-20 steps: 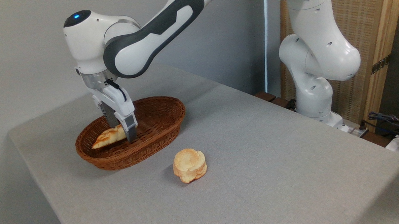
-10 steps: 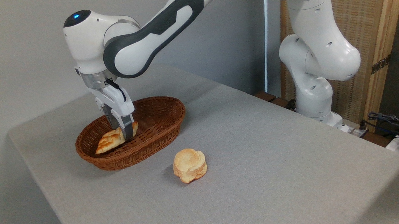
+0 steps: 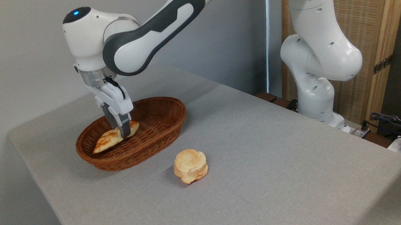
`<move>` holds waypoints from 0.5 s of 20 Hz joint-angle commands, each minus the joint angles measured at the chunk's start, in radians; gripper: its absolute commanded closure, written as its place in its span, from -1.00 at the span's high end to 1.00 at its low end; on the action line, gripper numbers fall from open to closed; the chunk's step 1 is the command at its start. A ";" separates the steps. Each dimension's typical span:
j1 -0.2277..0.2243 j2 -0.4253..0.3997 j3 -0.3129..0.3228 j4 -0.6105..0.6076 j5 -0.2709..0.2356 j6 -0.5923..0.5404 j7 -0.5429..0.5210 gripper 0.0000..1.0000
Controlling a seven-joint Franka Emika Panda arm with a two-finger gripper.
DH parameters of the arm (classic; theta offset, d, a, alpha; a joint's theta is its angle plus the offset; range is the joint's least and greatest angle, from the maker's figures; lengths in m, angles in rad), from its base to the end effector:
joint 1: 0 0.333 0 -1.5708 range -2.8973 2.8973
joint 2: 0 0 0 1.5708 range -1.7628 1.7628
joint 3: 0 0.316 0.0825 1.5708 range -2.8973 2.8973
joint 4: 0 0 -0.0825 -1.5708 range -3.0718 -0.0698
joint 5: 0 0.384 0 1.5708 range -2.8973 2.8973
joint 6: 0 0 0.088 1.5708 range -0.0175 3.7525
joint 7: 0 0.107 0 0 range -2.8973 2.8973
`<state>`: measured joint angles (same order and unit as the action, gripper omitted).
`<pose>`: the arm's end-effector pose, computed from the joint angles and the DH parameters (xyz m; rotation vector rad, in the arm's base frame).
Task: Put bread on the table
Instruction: 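Close the gripper on the croissant and lift it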
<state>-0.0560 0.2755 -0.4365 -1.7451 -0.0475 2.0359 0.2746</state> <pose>0.5674 -0.2840 0.4317 2.7840 -1.0634 0.0337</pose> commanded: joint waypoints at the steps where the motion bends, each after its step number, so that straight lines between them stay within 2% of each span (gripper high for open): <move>1: -0.004 -0.055 0.004 -0.002 -0.002 -0.002 -0.006 -0.11; 6: -0.002 -0.123 0.012 -0.004 -0.032 -0.068 0.008 -0.11; 9: 0.002 -0.157 0.018 -0.004 -0.034 -0.109 0.014 -0.11; 10: 0.004 -0.173 0.037 -0.004 -0.032 -0.129 0.017 -0.12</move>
<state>-0.0543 0.1580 -0.4342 -1.7416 -0.0573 1.9635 0.2745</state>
